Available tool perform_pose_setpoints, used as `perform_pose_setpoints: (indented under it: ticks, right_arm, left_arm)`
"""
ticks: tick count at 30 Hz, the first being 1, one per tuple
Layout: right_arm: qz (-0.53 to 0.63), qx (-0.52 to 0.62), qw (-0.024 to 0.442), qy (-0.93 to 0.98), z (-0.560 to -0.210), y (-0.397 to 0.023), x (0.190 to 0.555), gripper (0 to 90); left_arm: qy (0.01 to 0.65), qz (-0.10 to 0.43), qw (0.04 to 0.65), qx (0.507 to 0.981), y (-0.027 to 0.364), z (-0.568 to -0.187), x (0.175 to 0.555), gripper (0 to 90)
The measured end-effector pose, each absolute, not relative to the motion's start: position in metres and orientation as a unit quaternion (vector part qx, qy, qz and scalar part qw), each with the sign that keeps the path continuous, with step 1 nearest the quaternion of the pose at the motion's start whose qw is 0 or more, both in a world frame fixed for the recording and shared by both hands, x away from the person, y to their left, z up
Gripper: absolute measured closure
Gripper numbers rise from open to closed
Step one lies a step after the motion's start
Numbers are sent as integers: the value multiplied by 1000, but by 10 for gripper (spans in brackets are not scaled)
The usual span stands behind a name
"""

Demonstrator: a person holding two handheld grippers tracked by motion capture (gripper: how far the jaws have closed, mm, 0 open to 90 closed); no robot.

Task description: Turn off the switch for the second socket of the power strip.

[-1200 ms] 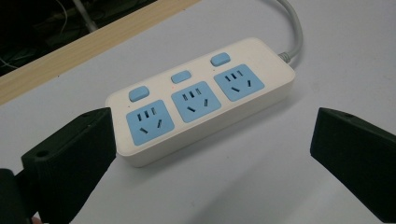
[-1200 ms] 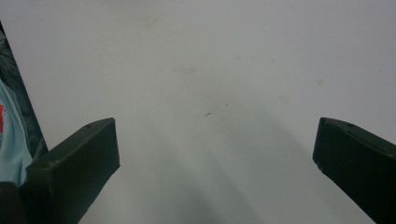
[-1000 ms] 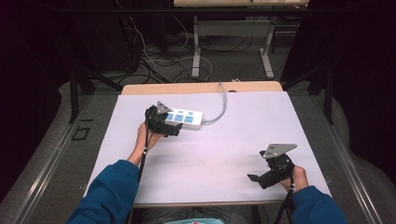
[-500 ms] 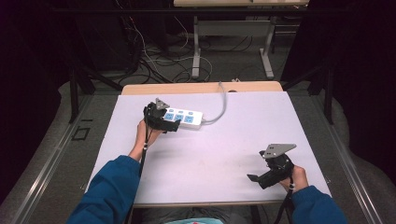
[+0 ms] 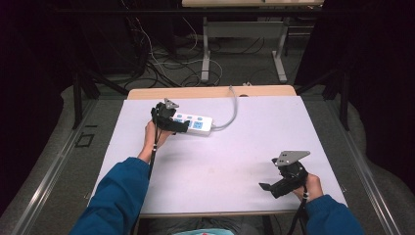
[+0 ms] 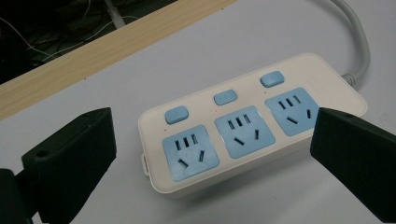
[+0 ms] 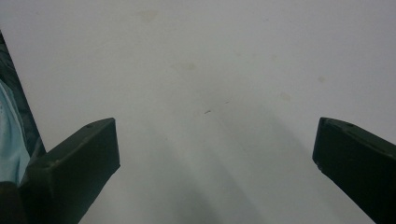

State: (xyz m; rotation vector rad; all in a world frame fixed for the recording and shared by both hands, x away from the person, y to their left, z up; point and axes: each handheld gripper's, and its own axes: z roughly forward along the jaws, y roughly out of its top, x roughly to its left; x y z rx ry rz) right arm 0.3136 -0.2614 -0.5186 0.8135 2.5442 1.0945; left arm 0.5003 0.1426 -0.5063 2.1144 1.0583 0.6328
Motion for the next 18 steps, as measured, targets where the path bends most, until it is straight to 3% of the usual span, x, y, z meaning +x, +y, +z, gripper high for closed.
perform_pose_setpoints:
  ticks: [7,13,18]
  right_arm:
    - [372,278,124,877,-518,-262,314,1]
    - [374,280,126,875,-519,-261,313,1]
    - [375,277,128,875,-519,-261,314,2]
  left_arm:
    - [409,247,340,810,136,-506,507,38]
    - [407,242,340,813,131,-507,514,192]
    - [409,240,333,815,126,-509,519,269]
